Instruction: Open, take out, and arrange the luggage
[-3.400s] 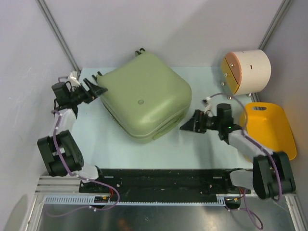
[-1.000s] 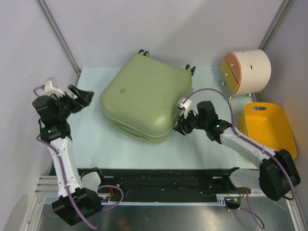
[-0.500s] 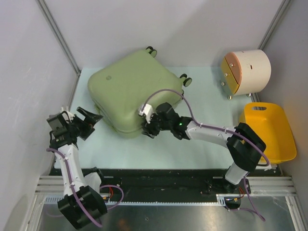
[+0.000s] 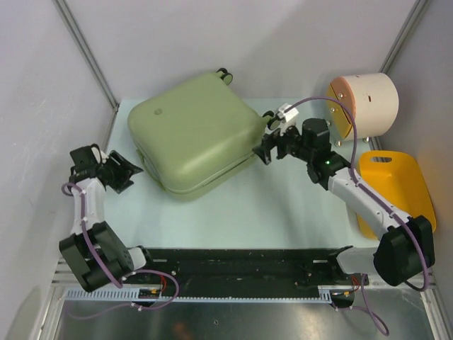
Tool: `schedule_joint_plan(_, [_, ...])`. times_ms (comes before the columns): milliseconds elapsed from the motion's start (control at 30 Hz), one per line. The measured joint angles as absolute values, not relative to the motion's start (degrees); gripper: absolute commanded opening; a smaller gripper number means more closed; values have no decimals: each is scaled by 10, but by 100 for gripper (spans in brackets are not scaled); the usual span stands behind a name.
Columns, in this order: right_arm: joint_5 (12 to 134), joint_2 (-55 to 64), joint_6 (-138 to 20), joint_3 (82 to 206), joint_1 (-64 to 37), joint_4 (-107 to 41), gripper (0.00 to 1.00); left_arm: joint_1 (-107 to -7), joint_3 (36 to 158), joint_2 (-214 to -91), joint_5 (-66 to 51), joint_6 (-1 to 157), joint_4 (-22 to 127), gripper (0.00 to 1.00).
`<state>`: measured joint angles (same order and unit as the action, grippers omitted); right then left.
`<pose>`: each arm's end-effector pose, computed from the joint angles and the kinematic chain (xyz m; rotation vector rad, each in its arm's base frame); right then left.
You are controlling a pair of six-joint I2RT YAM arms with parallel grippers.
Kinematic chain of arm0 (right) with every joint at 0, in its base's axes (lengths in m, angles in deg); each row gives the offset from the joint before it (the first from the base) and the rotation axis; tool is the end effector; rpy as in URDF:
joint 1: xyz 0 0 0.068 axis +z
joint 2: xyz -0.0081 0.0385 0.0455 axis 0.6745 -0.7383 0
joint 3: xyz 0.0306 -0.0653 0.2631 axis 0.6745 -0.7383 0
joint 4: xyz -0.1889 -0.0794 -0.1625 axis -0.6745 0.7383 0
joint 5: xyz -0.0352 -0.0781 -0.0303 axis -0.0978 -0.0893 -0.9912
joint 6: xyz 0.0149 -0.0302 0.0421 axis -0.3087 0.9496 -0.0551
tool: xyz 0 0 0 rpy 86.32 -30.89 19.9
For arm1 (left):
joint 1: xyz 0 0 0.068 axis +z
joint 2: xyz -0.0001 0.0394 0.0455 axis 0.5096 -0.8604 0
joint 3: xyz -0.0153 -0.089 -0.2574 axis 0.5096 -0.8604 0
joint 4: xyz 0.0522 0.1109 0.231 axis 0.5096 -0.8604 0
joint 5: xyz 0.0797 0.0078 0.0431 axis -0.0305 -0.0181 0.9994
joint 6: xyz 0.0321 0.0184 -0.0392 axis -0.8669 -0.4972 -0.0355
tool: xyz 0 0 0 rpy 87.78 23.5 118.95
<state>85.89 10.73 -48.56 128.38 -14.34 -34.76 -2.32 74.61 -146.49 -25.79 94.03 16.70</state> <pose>0.2645 0.1552 0.3390 -0.7452 1.6820 0.6250 0.2199 0.1005 0.2512 -0.9738 2.2454 -0.5713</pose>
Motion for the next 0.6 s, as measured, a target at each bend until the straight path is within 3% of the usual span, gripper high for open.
schedule_joint_plan(300, [936,97,-438,1182,-322,-360,97,-103,795,-1552,-229,903,183,57])
schedule_joint_plan(600, [992,89,-436,1159,-372,-432,100,-107,793,-1586,-202,899,196,54])
